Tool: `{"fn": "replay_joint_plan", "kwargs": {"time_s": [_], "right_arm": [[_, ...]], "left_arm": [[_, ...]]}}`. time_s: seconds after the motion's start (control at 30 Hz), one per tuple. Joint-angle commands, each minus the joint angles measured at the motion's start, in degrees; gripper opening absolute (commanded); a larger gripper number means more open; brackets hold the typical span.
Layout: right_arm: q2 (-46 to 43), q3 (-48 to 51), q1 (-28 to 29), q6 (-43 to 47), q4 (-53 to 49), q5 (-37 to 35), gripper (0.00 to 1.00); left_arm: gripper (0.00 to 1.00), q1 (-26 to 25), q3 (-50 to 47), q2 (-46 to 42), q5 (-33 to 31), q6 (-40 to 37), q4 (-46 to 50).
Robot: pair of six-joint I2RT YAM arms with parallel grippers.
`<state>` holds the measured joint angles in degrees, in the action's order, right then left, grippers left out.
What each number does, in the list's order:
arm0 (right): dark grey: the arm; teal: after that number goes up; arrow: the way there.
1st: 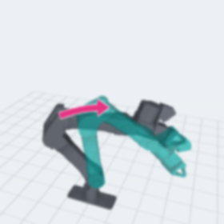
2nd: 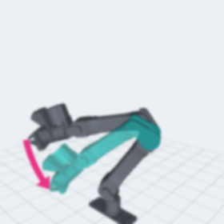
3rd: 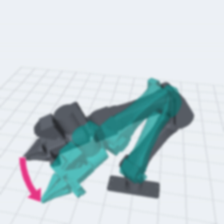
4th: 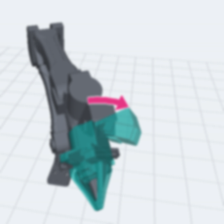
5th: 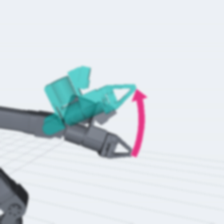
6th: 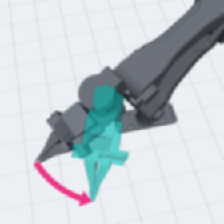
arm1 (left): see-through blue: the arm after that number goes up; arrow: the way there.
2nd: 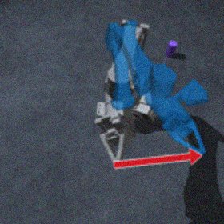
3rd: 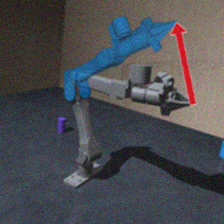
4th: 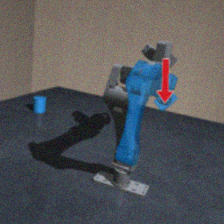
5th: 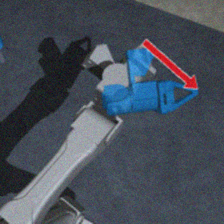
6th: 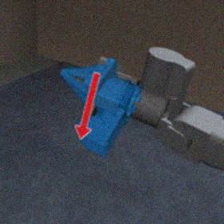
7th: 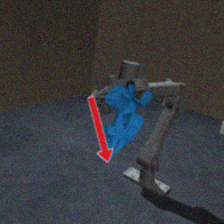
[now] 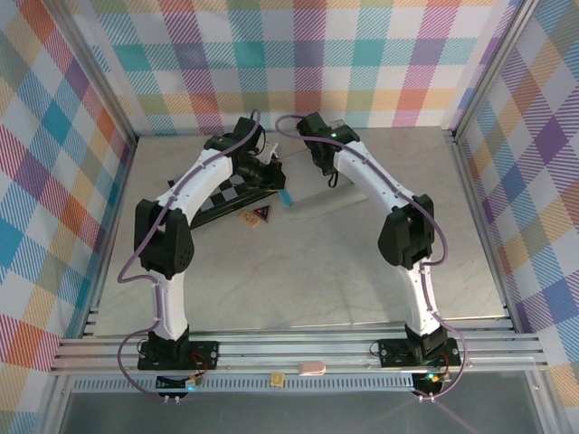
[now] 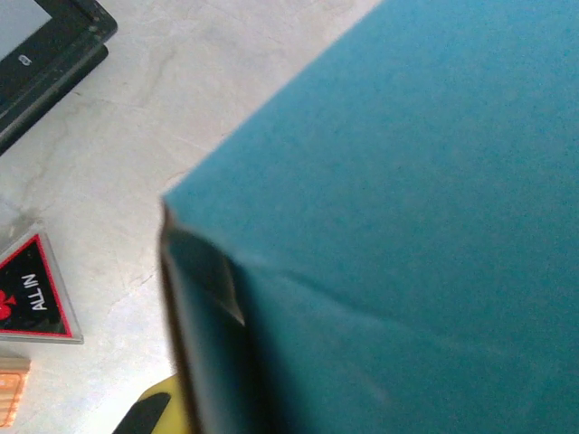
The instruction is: Fold the paper box
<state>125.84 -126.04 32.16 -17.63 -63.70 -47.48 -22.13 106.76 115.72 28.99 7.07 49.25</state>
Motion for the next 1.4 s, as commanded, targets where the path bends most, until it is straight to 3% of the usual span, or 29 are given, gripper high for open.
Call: {"fn": "replay_joint_plan", "kwargs": {"time_s": [0.0, 0.17, 0.37, 0.5, 0.73, 1.07, 1.37], "right_arm": [[2.0, -1.1, -0.6, -4.1, -7.6, -10.3, 0.0], [0.0, 0.2, -0.8, -1.5, -4.4, -4.0, 0.0], [-4.3, 2.5, -4.3, 3.9, 1.9, 12.4, 0.0], [-4.5, 2.4, -6.3, 4.6, 2.0, 17.0, 0.07], [-5.1, 2.5, -8.5, 5.0, 3.0, 21.9, 0.15], [-4.4, 2.7, -9.5, 5.0, 4.0, 22.2, 0.26], [-5.8, 2.7, -10.1, 6.0, 6.0, 30.3, 0.29]], "left_arm": [[0.0, -0.3, 2.3, -1.3, 2.0, 0.8, -0.3], [0.0, -0.4, 2.2, -1.4, 2.5, 1.0, -0.6], [0.0, -0.4, 2.1, -1.4, 3.3, 1.2, -1.1], [0.0, -0.4, 2.1, -1.3, 3.4, 1.3, -1.3], [0.0, -0.4, 2.3, -1.4, 3.6, 1.3, -1.4], [0.0, -0.3, 2.1, -1.6, 3.7, 1.2, -1.2], [0.0, -0.4, 2.1, -1.7, 3.6, 1.1, -1.0]]}}
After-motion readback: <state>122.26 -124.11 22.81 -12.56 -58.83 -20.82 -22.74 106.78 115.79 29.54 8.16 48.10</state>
